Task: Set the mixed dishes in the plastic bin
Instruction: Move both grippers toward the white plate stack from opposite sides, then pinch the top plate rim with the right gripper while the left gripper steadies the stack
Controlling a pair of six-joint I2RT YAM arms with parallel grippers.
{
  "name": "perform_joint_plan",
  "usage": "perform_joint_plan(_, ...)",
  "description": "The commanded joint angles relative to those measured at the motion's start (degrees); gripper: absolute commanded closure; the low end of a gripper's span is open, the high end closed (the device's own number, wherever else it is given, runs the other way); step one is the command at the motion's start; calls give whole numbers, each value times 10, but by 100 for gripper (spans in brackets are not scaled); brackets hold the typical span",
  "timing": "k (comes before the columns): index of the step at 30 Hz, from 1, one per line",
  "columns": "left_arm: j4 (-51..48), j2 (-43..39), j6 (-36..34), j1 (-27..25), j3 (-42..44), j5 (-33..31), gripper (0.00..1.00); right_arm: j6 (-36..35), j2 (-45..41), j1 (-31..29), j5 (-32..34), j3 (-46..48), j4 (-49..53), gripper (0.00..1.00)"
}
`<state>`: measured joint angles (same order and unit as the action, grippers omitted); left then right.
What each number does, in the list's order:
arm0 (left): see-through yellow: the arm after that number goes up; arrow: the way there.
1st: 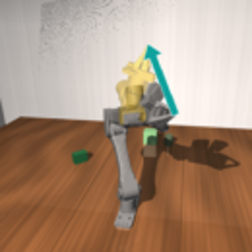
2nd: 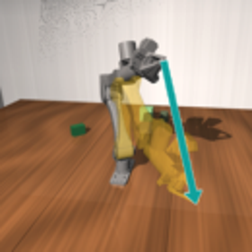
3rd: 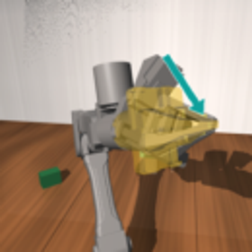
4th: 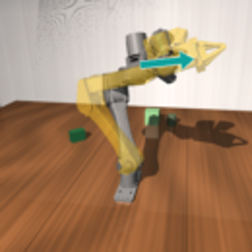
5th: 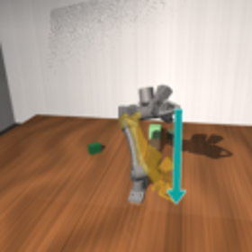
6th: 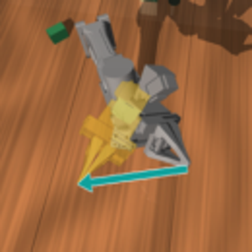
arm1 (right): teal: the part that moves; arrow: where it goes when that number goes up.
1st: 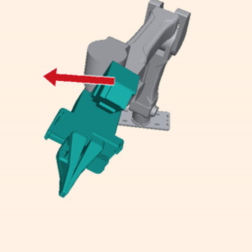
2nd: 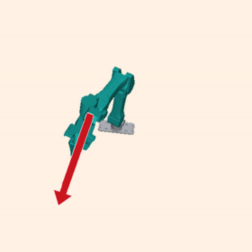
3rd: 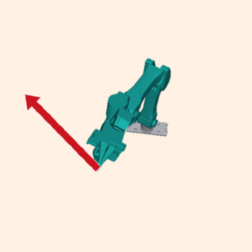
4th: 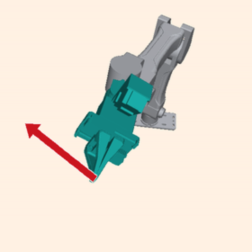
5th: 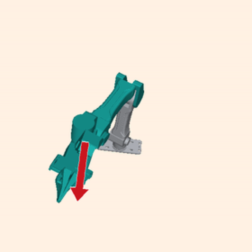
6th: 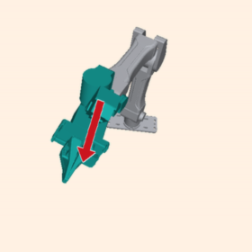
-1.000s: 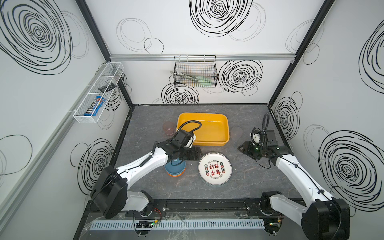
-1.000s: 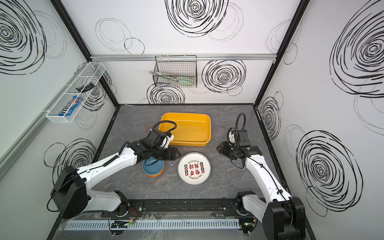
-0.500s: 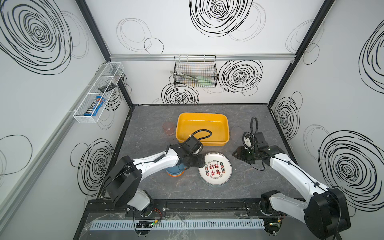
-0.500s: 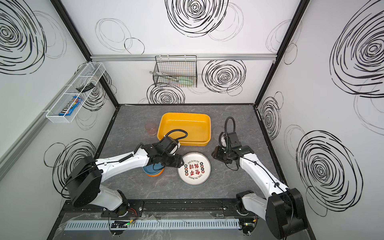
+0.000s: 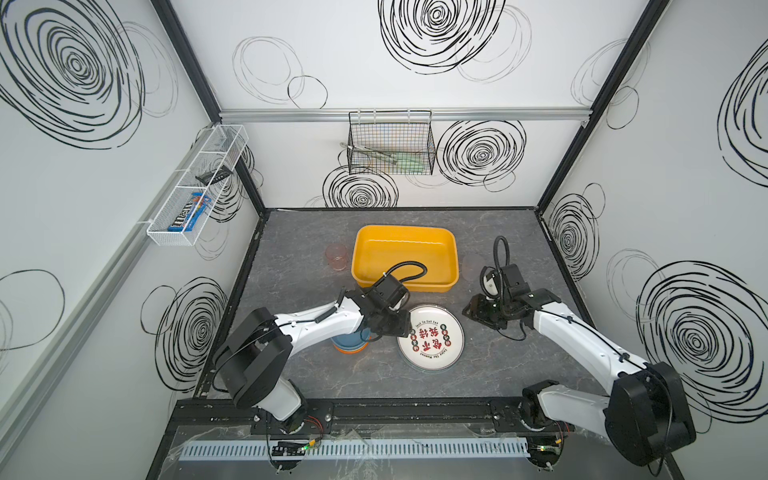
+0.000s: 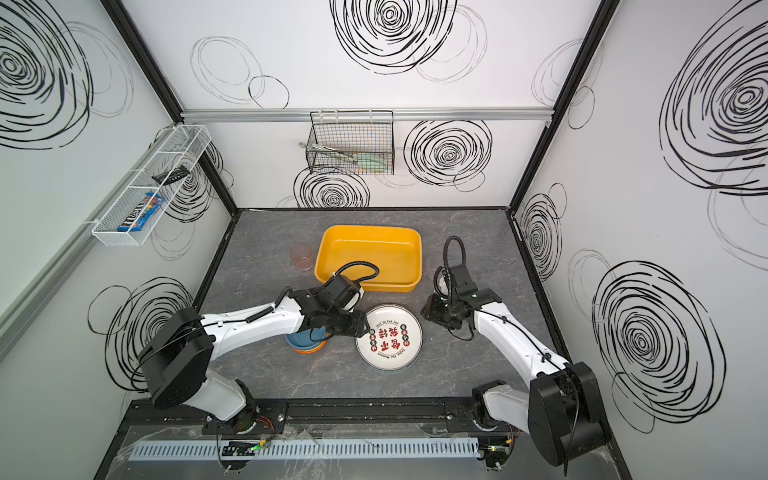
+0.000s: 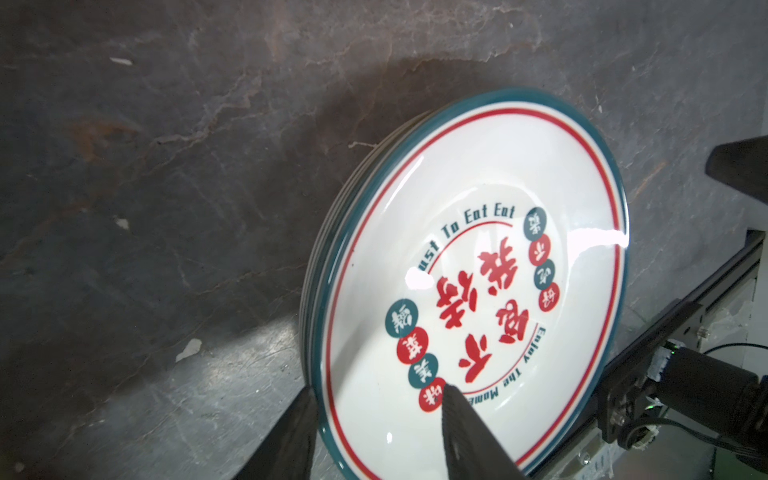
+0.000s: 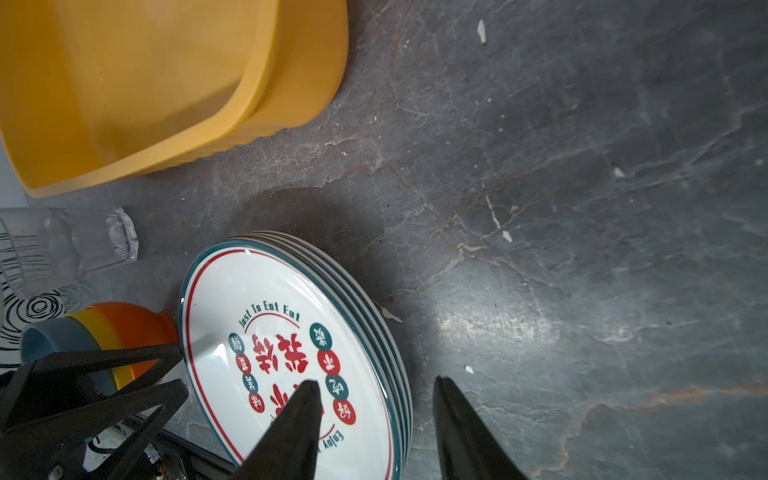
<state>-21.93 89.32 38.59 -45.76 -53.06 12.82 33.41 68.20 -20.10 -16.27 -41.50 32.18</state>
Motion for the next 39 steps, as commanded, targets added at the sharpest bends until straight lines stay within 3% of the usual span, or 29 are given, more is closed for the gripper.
perform_joint_plan(1, 17, 9, 7, -6, -2, 7, 49, 8, -1, -4, -3, 6, -1, 51)
perform_joint_plan(20, 44, 40, 13, -17, -4, 37, 52, 6, 9, -3, -6, 18, -7, 51)
perform_joint_plan(31, 38, 45, 9, -24, -17, 48, 58, 4, 17, -3, -33, 45, -25, 63)
perform_joint_plan(39, 44, 45, 9, -26, -20, 58, 61, 9, 13, -2, -40, 70, -41, 64)
